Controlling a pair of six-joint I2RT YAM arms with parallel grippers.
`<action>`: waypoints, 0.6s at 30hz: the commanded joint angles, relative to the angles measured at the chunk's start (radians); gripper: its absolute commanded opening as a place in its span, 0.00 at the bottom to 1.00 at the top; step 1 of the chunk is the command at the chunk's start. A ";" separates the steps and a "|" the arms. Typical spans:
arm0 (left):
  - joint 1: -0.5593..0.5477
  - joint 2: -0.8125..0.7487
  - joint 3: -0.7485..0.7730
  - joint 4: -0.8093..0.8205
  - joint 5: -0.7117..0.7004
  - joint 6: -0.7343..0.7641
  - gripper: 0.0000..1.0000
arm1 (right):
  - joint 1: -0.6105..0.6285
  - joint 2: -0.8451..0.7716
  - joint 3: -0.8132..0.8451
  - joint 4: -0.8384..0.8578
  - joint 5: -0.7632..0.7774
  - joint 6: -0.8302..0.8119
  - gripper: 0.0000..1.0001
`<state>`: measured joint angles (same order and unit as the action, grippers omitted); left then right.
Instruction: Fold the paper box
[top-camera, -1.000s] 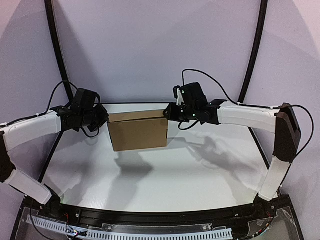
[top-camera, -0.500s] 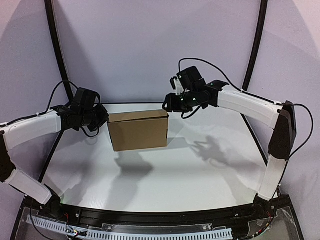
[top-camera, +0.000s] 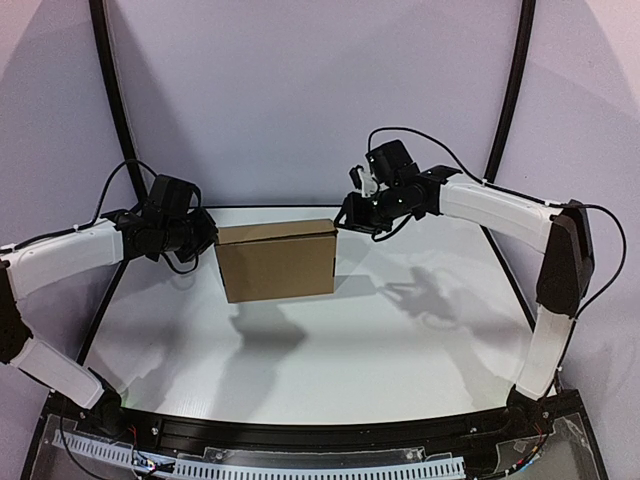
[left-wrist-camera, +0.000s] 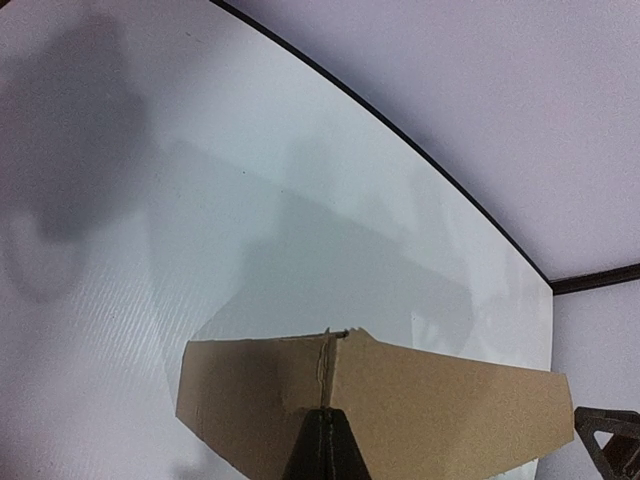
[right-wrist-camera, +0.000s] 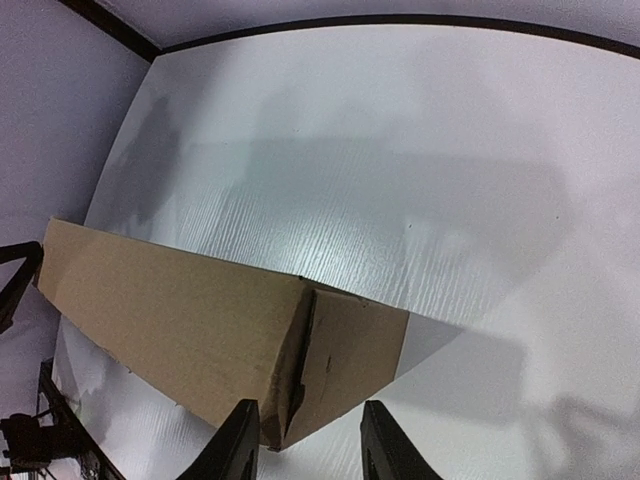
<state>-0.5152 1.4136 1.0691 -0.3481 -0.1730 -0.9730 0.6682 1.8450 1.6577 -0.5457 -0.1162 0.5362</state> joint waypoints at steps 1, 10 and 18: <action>-0.006 0.081 -0.071 -0.271 0.046 0.018 0.01 | -0.005 0.039 -0.019 0.047 -0.095 0.022 0.36; -0.006 0.078 -0.077 -0.267 0.045 0.018 0.01 | -0.005 0.066 -0.043 0.045 -0.096 0.034 0.23; -0.006 0.066 -0.107 -0.249 0.061 0.021 0.01 | -0.002 0.063 -0.268 0.093 -0.089 0.076 0.12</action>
<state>-0.5152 1.4117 1.0592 -0.3397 -0.1722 -0.9714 0.6666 1.8507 1.5326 -0.3679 -0.2153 0.5900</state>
